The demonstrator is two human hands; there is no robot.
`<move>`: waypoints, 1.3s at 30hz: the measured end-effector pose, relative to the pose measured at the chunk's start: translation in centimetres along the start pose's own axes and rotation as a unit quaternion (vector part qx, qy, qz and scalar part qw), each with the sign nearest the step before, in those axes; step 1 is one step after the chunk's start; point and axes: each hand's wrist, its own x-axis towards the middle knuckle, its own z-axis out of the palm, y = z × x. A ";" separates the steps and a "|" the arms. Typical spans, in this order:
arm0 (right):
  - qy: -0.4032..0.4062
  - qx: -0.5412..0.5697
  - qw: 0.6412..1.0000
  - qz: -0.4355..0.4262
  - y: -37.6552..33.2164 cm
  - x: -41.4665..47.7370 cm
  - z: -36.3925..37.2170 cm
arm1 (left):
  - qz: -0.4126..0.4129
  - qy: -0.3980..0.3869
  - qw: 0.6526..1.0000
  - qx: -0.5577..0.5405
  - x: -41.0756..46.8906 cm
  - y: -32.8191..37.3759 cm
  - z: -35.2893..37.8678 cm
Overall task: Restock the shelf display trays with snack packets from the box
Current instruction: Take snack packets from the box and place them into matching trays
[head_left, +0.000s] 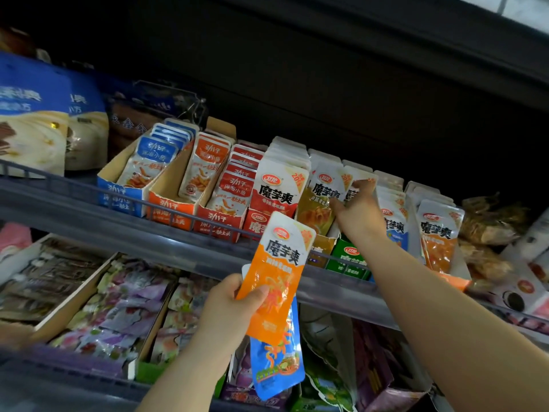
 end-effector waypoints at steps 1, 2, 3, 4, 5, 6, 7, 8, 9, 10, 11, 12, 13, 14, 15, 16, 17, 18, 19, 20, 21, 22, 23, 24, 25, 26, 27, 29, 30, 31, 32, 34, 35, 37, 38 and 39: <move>0.027 0.001 0.999 -0.022 0.1 -0.5 -0.1 | -0.006 -0.007 1.000 -0.001 0.0 0.0 0.2; 0.048 0.014 0.998 -0.041 0.3 -1.1 -0.3 | -0.010 -0.012 1.000 -0.002 -0.1 -0.1 0.3; 0.060 0.040 0.996 -0.058 0.4 -1.8 -0.7 | -0.012 -0.014 1.000 -0.006 -0.1 -0.1 0.4; 0.059 0.072 0.993 -0.077 0.5 -2.8 -1.0 | -0.011 -0.014 1.000 -0.014 -0.1 -0.1 0.4; 0.048 0.099 0.989 -0.097 0.6 -3.8 -1.5 | -0.009 -0.015 0.999 -0.026 -0.1 -0.2 0.3; 0.028 0.116 0.986 -0.113 0.6 -5.0 -1.9 | -0.008 -0.019 0.999 -0.039 -0.2 -0.2 0.3; 0.003 0.121 0.984 -0.128 0.7 -6.1 -2.4 | -0.007 -0.024 0.998 -0.051 -0.3 -0.2 0.2; -0.025 0.119 0.982 -0.142 0.9 -7.2 -2.7 | -0.007 -0.032 0.998 -0.062 -0.5 -0.2 0.2; -0.056 0.117 0.980 -0.150 1.0 -8.1 -2.9 | -0.007 -0.039 0.997 -0.073 -0.6 -0.2 0.2; -0.089 0.120 0.978 -0.146 1.2 -8.8 -3.0 | -0.009 -0.047 0.995 -0.082 -0.7 -0.3 0.3; -0.122 0.132 0.975 -0.127 1.4 -9.2 -3.0 | -0.012 -0.053 0.995 -0.089 -0.8 -0.3 0.3; -0.156 0.158 0.970 -0.098 1.5 -9.5 -3.1 | -0.014 -0.059 0.994 -0.093 -0.9 -0.4 0.5; -0.185 0.193 0.961 -0.069 1.6 -9.6 -3.2 | -0.017 -0.063 0.994 -0.093 -1.2 -0.5 0.7; -0.205 0.223 0.952 -0.046 1.8 -9.6 -3.3 | -0.019 -0.067 0.993 -0.091 -1.4 -0.6 1.0; -0.218 0.233 0.947 -0.032 1.9 -9.6 -3.5 | -0.020 -0.070 0.993 -0.088 -1.7 -0.7 1.3; -0.226 0.228 0.947 -0.022 2.1 -9.5 -3.8 | -0.021 -0.074 0.994 -0.084 -2.0 -0.7 1.6; -0.231 0.220 0.948 -0.015 2.4 -9.5 -4.1 | -0.021 -0.079 0.993 -0.082 -2.3 -0.8 1.9; -0.235 0.214 0.948 -0.009 2.6 -9.6 -4.5 | -0.021 -0.085 0.993 -0.081 -2.5 -0.9 2.1; -0.236 0.209 0.949 -0.008 2.9 -9.6 -4.8 | -0.020 -0.093 0.992 -0.081 -2.7 -1.0 2.3; -0.234 0.208 0.950 -0.006 3.2 -9.6 -5.2 | -0.019 -0.100 0.992 -0.080 -2.8 -1.0 2.4; -0.228 0.209 0.951 -0.003 3.5 -9.7 -5.7 | -0.017 -0.105 0.991 -0.079 -2.9 -1.0 2.6; -0.215 0.214 0.953 0.010 3.9 -9.6 -6.2 | -0.014 -0.108 0.991 -0.083 -2.9 -1.0 2.7; -0.198 0.222 0.955 0.024 4.3 -9.5 -6.7 | -0.010 -0.109 0.990 -0.088 -2.8 -1.1 2.8; -0.176 0.229 0.957 0.038 4.7 -9.4 -7.4 | -0.006 -0.110 0.990 -0.092 -2.8 -1.2 2.9; -0.154 0.235 0.958 0.046 5.2 -9.2 -8.0 | -0.002 -0.110 0.990 -0.091 -2.7 -1.2 2.9; -0.136 0.240 0.960 0.052 5.5 -9.1 -8.8 | 0.001 -0.112 0.990 -0.086 -2.7 -1.3 3.0; -0.121 0.239 0.962 0.051 5.9 -8.9 -9.5 | 0.004 -0.113 0.990 -0.080 -2.7 -1.4 3.2; -0.085 0.235 0.967 0.045 6.6 -8.6 -11.0 | 0.007 -0.106 0.992 -0.074 -2.6 -1.6 3.3; -0.057 0.235 0.970 0.040 7.0 -8.4 -11.8 | 0.008 -0.100 0.992 -0.071 -2.5 -1.7 3.4; -0.021 0.233 0.972 0.036 7.4 -8.2 -12.6 | 0.008 -0.096 0.993 -0.070 -2.5 -1.8 3.4; 0.018 0.231 0.972 0.036 7.8 -7.8 -13.5 | 0.009 -0.093 0.993 -0.070 -2.4 -1.9 3.5; 0.099 0.217 0.970 0.044 8.9 -6.8 -15.1 | 0.010 -0.090 0.994 -0.067 -2.4 -2.1 3.7; 0.143 0.209 0.966 0.045 9.5 -6.3 -15.8 | 0.009 -0.089 0.994 -0.063 -2.4 -2.1 3.8; 0.203 0.182 0.961 0.046 10.7 -5.5 -16.8 | 0.007 -0.087 0.995 -0.057 -2.4 -2.1 4.1; 0.215 0.165 0.961 0.052 11.3 -5.1 -17.2 | 0.007 -0.086 0.995 -0.053 -2.4 -2.1 4.3; 0.220 0.150 0.962 0.057 11.7 -4.8 -17.4 | 0.007 -0.085 0.995 -0.048 -2.5 -2.1 4.5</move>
